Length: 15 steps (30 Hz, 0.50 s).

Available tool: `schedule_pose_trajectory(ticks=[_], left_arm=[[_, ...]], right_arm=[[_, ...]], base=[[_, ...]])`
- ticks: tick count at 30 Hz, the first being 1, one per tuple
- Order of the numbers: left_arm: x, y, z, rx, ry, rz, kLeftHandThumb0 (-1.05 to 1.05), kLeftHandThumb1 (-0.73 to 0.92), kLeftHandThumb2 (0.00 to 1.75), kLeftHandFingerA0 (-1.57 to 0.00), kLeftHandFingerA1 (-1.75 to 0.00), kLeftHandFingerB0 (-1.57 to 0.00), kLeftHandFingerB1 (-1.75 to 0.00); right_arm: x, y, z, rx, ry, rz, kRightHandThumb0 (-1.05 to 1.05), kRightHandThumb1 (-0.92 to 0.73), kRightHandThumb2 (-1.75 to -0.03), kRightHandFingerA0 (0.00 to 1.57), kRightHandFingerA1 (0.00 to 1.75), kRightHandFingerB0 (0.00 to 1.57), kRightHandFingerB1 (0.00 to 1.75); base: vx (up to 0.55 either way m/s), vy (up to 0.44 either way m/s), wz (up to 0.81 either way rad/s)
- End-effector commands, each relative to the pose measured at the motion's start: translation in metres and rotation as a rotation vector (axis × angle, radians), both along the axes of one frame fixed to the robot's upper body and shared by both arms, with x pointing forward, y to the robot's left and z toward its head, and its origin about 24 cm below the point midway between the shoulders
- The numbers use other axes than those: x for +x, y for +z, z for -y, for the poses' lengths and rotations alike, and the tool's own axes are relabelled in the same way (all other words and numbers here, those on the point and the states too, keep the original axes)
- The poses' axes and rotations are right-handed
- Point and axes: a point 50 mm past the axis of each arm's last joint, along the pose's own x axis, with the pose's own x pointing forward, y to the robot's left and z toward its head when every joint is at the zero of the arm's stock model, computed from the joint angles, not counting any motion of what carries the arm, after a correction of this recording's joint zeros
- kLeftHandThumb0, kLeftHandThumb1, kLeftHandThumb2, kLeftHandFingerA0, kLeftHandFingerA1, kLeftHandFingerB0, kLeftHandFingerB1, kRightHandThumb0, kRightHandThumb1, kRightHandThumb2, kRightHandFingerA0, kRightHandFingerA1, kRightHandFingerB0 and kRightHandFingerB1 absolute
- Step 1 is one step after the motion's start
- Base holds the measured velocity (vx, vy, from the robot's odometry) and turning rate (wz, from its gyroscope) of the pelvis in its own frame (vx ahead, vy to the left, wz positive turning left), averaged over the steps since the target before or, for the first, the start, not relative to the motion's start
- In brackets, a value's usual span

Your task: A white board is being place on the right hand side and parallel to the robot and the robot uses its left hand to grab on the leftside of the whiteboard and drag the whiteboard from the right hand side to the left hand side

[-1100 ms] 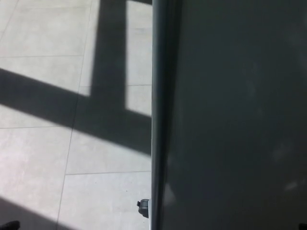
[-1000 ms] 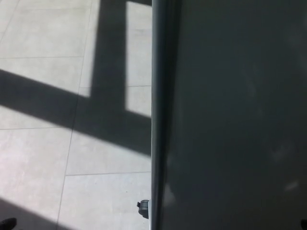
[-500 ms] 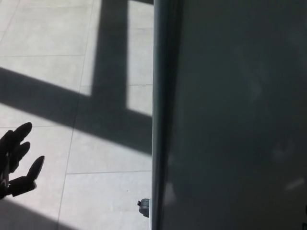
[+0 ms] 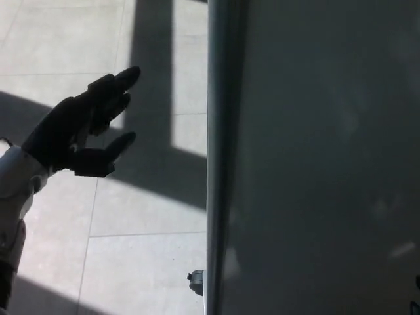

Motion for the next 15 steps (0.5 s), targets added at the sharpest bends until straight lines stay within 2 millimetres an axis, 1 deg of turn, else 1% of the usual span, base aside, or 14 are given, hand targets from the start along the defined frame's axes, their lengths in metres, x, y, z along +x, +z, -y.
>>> schedule_pose_trajectory(ticks=[1, 4, 8, 9, 10, 13, 14, 15], left_arm=[[0.013, 0.003, 0.014, 0.029, -0.038, -0.105, -0.96, 0.60, 0.97, 0.00, 0.00, 0.00, 0.00], [0.021, 0.006, 0.025, 0.018, -0.046, -0.117, -0.95, 0.57, 0.96, 0.00, 0.00, 0.00, 0.00], [0.023, 0.006, 0.025, 0.016, -0.045, -0.123, -0.95, 0.57, 0.96, 0.00, 0.00, 0.00, 0.00], [0.026, 0.007, 0.032, 0.003, -0.053, -0.135, -0.93, 0.53, 0.95, 0.00, 0.00, 0.00, 0.00], [0.029, 0.010, 0.043, -0.016, -0.067, -0.153, -0.93, 0.53, 0.95, 0.00, 0.00, 0.00, 0.00], [0.030, 0.011, 0.046, -0.014, -0.068, -0.146, -0.93, 0.53, 0.96, 0.00, 0.00, 0.00, 0.00], [0.030, 0.012, 0.049, -0.006, -0.078, -0.134, -0.95, 0.56, 0.97, 0.00, 0.00, 0.00, 0.00], [0.030, 0.014, 0.058, -0.013, -0.117, -0.126, -0.94, 0.58, 0.96, 0.00, -0.02, 0.00, 0.00]], right_arm=[[0.002, 0.004, 0.004, 0.004, -0.015, 0.038, -0.61, -0.73, -0.88, 0.27, 0.45, 0.17, 0.40], [0.003, 0.005, 0.003, -0.012, 0.003, 0.030, -0.63, -0.73, -0.90, 0.27, 0.45, 0.16, 0.40], [0.002, 0.004, 0.003, -0.014, 0.004, 0.029, -0.63, -0.73, -0.90, 0.27, 0.45, 0.16, 0.40], [0.002, 0.004, 0.003, 0.008, -0.003, 0.034, -0.61, -0.72, -0.88, 0.25, 0.45, 0.15, 0.40], [0.002, 0.004, 0.003, 0.040, -0.014, 0.044, -0.61, -0.72, -0.88, 0.25, 0.45, 0.15, 0.40], [0.003, 0.004, 0.003, 0.031, -0.009, 0.044, -0.61, -0.73, -0.88, 0.26, 0.45, 0.15, 0.40], [0.003, 0.005, 0.003, 0.026, -0.008, 0.044, -0.60, -0.73, -0.88, 0.27, 0.45, 0.16, 0.40], [0.004, 0.005, 0.003, 0.003, 0.002, 0.039, -0.62, -0.74, -0.90, 0.26, 0.45, 0.16, 0.40]], base=[[0.00, 0.000, 0.00], [0.00, 0.000, 0.00], [0.00, 0.000, 0.00], [0.00, 0.000, 0.00], [0.00, 0.000, 0.00], [0.00, 0.000, 0.00], [0.00, 0.000, 0.00], [0.00, 0.000, 0.00]])
